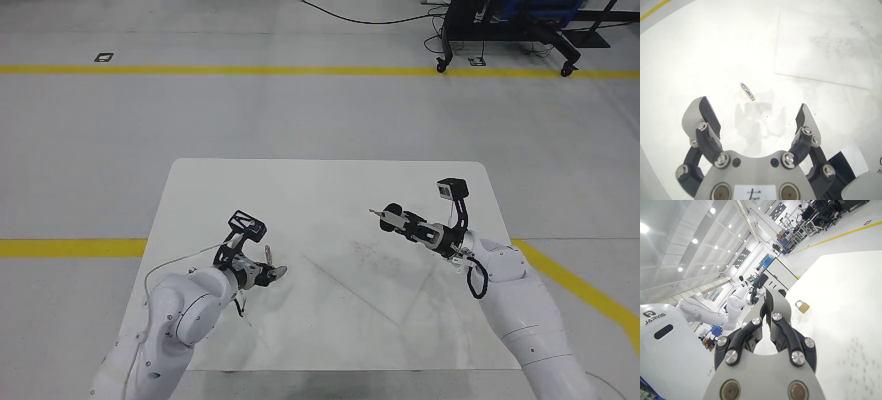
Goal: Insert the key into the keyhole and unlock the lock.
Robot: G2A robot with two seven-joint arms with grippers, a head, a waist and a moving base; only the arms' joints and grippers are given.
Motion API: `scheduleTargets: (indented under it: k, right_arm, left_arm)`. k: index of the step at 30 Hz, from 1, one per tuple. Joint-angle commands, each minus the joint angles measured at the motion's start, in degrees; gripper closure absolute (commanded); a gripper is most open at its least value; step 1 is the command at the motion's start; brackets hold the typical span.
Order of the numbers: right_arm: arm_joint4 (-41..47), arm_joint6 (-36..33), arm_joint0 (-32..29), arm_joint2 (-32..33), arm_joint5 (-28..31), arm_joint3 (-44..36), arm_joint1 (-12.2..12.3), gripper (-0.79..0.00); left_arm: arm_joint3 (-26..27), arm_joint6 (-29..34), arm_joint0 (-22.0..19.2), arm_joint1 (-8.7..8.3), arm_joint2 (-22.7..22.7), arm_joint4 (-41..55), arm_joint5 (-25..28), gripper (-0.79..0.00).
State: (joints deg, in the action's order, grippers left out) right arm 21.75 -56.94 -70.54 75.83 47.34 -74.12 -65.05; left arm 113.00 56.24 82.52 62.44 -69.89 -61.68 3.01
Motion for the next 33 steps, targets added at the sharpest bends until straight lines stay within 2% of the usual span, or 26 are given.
scheduleTargets:
  k: [1, 6, 8, 9, 23, 24, 25, 26, 28, 33]
  right_arm:
    - [0.00, 0.00, 0.00, 0.00, 0.00, 0.00, 0.00, 0.000]
    - [0.00, 0.00, 0.00, 0.00, 0.00, 0.00, 0.00, 0.000]
    - [0.00, 0.00, 0.00, 0.00, 0.00, 0.00, 0.00, 0.000]
    - [0.00, 0.00, 0.00, 0.00, 0.00, 0.00, 0.00, 0.000]
    - [0.00, 0.00, 0.00, 0.00, 0.00, 0.00, 0.00, 0.000]
    - [0.00, 0.00, 0.00, 0.00, 0.00, 0.00, 0.00, 0.000]
    - [0.00, 0.00, 0.00, 0.00, 0.00, 0.00, 0.00, 0.000]
    - [0.00, 0.00, 0.00, 0.00, 0.00, 0.00, 0.00, 0.000]
    - [0.00, 0.00, 0.00, 0.00, 0.00, 0.00, 0.00, 0.000]
    - [0.00, 0.00, 0.00, 0.00, 0.00, 0.00, 0.00, 0.000]
  left_arm:
    - [-2.62, 0.21, -2.06, 0.39, 2.19, -0.79, -1.16, -0.686]
    - [-6.83, 1.07, -6.23, 1.37, 6.46, -3.50, -4.71, -0.563]
    - [-7.52, 1.28, -6.92, 1.64, 7.22, -3.15, -5.46, -0.409]
    - [-7.75, 1.32, -7.10, 1.73, 7.47, -3.14, -5.69, -0.388]
    - [-9.75, 1.76, -7.51, 2.20, 6.80, -2.37, -7.75, -0.265]
    - [-9.86, 1.90, -7.59, 2.24, 6.80, -2.16, -7.69, -0.175]
    - [-10.00, 2.00, -7.75, 2.27, 6.76, -2.16, -7.65, -0.123]
    - [-10.10, 2.04, -7.84, 2.31, 6.75, -2.02, -7.76, -0.123]
    - [-10.31, 2.34, -8.03, 2.38, 6.78, -1.78, -7.73, 0.000]
    - [-11.07, 2.99, -8.35, 2.52, 6.87, -1.47, -7.45, 0.000]
